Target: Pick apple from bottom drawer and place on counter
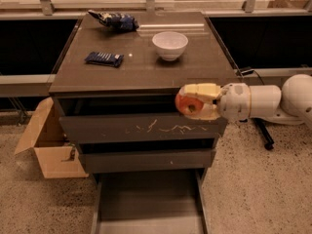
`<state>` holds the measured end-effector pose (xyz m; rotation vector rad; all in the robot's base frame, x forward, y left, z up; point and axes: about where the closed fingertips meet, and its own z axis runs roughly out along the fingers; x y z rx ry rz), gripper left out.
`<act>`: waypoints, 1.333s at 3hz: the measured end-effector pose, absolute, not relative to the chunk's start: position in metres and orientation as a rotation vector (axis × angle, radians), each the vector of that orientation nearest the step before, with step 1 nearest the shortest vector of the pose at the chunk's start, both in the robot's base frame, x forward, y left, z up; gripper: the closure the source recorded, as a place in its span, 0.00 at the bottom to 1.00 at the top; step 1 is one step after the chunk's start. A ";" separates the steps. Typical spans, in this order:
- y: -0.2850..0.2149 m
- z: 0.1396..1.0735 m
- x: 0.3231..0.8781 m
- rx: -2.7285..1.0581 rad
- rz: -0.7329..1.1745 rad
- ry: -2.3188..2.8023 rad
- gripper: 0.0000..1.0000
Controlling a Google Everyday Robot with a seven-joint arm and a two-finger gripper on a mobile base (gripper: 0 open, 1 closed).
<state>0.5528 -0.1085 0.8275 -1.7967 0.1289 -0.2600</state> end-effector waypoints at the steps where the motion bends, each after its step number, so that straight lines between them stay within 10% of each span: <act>1: -0.128 0.853 0.567 -1.716 -0.199 0.263 1.00; 4: -0.141 0.882 0.591 -1.659 -0.184 0.298 1.00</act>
Offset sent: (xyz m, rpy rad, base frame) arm 0.0551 -0.0531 0.0742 0.1868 0.1388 -0.0858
